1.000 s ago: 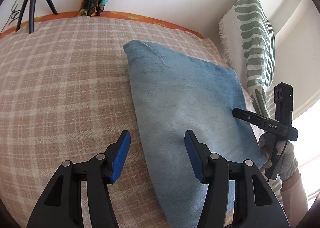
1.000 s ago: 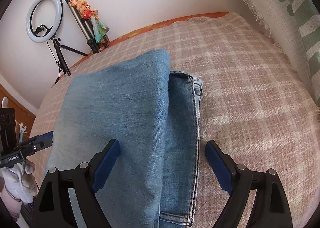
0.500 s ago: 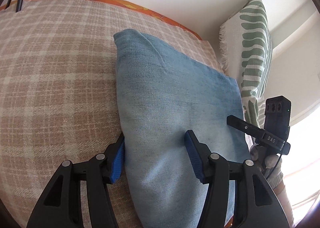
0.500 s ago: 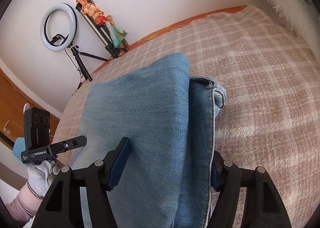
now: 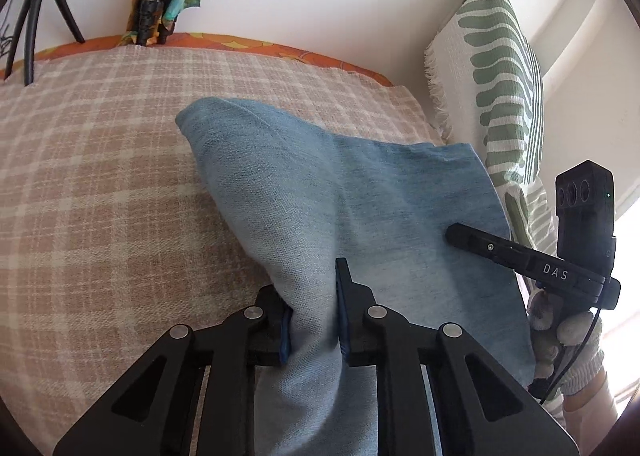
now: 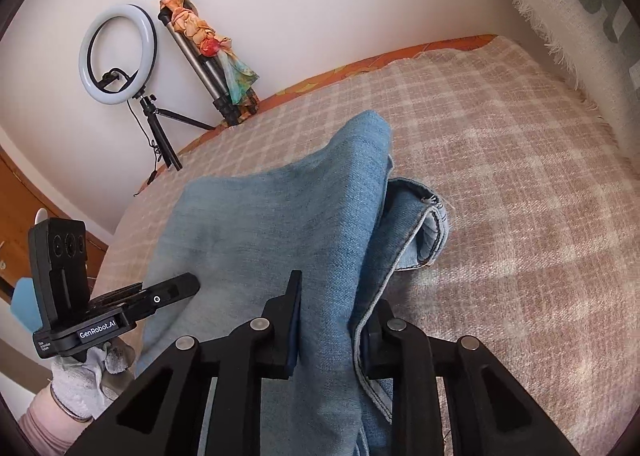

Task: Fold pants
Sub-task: 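Grasp the folded jeans edge with the left tool while the right tool grasps it too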

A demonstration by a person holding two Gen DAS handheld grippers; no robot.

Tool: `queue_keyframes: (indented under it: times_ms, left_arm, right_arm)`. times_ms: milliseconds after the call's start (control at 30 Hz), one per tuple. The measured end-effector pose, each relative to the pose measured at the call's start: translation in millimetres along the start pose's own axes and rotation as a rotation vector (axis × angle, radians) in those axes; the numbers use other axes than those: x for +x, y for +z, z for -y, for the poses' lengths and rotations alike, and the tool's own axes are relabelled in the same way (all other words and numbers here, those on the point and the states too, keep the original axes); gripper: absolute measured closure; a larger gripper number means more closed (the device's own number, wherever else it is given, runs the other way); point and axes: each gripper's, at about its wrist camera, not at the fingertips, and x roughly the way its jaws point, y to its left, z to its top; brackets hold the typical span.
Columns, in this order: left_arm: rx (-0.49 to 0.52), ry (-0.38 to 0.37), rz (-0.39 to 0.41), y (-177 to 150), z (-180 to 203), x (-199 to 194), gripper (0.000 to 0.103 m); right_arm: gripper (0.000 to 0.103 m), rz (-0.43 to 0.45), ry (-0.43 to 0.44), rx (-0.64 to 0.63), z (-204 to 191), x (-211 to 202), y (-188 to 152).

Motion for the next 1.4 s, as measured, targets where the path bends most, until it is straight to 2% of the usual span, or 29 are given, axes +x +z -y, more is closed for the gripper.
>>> queue_keyframes:
  times_ms: [267, 600, 800, 967, 1400]
  left_arm:
    - [0.042, -0.007, 0.054, 5.4, 10.6, -21.8, 0.090]
    - [0.090, -0.010, 0.096, 25.9, 23.7, -35.6, 0.090]
    - [0.125, -0.003, 0.148, 60.2, 34.0, -47.9, 0.090]
    - [0.154, 0.003, 0.183, 96.2, 44.9, -48.0, 0.091]
    - [0.168, -0.007, 0.191, 174.9, 53.9, 18.5, 0.090]
  right_arm:
    - [0.082, 0.062, -0.008, -0.055, -29.3, -24.7, 6.4]
    - [0.083, 0.124, -0.020, -0.079, -47.7, -37.3, 23.5]
    - [0.083, 0.200, -0.013, -0.097, -59.7, -47.9, 59.5]
    - [0.083, 0.241, -0.010, -0.076, -50.3, -48.2, 95.1]
    - [0.083, 0.251, -0.089, -0.096, -2.0, -12.9, 188.1]
